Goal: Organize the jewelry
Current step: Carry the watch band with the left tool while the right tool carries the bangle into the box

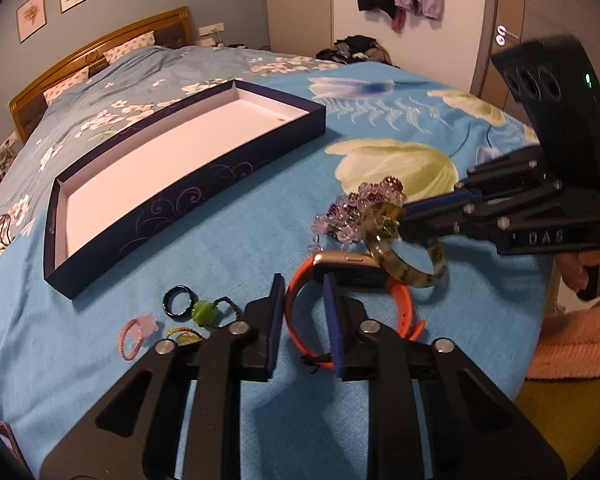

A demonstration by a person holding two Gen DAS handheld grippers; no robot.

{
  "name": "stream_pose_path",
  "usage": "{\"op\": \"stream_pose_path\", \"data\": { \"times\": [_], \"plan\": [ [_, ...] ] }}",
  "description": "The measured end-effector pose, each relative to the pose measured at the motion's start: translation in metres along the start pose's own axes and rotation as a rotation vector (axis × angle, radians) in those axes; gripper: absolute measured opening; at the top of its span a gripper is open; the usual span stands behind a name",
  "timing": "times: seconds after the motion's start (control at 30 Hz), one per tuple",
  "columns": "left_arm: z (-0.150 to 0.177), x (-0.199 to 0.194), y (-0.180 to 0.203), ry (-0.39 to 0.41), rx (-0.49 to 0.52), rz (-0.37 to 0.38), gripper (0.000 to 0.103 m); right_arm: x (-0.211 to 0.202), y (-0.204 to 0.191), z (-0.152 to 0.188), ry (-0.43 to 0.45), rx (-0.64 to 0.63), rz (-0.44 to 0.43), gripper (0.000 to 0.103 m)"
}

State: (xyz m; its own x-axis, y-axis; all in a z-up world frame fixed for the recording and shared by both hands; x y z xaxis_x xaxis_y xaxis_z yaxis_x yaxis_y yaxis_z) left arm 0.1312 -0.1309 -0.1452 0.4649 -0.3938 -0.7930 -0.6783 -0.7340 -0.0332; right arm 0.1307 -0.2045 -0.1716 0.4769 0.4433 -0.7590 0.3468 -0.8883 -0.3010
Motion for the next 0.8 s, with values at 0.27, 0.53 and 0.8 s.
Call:
{"op": "stream_pose_path", "data": {
  "times": [0.27,0.53,0.8],
  "plan": [
    [0.004,-0.008,-0.012,0.023,-0.11,0.049,0.006,-0.012,0.003,-0.009,0.041,0.007,-0.014,0.004],
    [-0.004,-0.031,-0.056,0.093,-0.274,0.039,0.006,-0.027,0.003,-0.041,0.111,-0.027,0.0,0.004],
    [-0.034,-0.05,-0.121,0.168,-0.412,-0.049,0.006,-0.013,0.012,-0.106,0.142,-0.112,0.064,0.004]
  ]
}}
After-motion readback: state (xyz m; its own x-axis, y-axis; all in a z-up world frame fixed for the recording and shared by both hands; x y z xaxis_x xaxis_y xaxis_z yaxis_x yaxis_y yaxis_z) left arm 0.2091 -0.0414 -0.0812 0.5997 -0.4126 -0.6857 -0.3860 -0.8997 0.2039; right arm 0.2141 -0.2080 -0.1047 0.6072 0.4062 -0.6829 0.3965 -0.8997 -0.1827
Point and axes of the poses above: each gripper's, at about its wrist camera, not at the fingertips, and x roughly the way its jaws point, y to its right, z to its underside, the point moved 8 cm from there along x, roughly the way its jaws point, and after that the axes turned 3 degrees about -y, right-handed, at the moved point
